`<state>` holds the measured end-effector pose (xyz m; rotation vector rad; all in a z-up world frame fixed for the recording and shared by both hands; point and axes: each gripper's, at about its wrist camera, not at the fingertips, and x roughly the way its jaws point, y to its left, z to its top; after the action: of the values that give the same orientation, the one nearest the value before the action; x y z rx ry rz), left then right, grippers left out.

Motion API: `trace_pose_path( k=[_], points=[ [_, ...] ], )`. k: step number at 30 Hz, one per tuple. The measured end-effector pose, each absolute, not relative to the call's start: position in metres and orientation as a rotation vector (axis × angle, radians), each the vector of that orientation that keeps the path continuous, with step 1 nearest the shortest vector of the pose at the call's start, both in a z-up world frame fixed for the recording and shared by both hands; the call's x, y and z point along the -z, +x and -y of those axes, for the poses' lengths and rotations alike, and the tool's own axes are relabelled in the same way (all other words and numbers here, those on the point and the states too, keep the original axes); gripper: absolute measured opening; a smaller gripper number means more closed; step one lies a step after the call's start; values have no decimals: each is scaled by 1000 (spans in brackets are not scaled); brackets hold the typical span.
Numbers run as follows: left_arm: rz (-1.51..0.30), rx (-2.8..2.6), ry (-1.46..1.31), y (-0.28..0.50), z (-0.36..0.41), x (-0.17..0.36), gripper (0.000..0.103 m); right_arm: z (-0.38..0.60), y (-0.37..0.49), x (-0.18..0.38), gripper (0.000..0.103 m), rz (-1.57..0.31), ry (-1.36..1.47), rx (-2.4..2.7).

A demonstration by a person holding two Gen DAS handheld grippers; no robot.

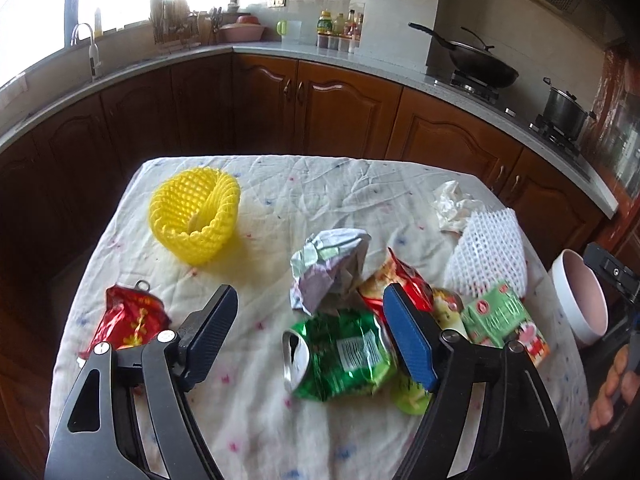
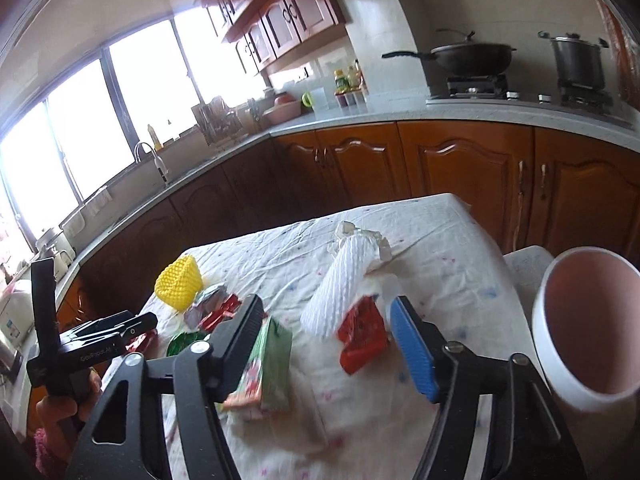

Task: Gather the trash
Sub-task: 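Grasp the silver wrapper with the left gripper while the right gripper grasps the white foam net, then carry the silver wrapper and white foam net over the pink bin with both grippers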

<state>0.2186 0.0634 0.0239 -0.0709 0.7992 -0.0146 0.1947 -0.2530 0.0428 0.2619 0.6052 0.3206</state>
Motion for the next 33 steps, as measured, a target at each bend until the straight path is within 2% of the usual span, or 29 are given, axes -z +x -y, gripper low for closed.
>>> trace_pose_path(
  k=[11,13,14,15,16,17,18,23,33],
  points=[
    [-914,51,-57,278,-60,0,75,236,269,-18,59,-751,264,-342],
    [-933,53,-46,284,-58,7,71,233,279,-11,57,-781,254,-348],
    [-945,58,-42,286,-57,10,63,231,281,-8,53,-791,254,-352],
    [-959,64,-37,289,-56,14,50,230,284,-4,45,-808,255,-356],
    [-972,73,-33,291,-55,17,42,229,287,0,37,-824,255,-359],
    [-977,81,-31,292,-54,19,29,229,289,3,20,-836,260,-366],
    [-973,82,-23,292,-52,19,29,229,289,5,10,-842,266,-373],
    [-921,90,-11,283,-48,9,21,230,280,-4,9,-796,278,-404],
    [-780,156,-77,251,-37,-49,20,252,246,-45,9,-670,323,-428]
  ],
)
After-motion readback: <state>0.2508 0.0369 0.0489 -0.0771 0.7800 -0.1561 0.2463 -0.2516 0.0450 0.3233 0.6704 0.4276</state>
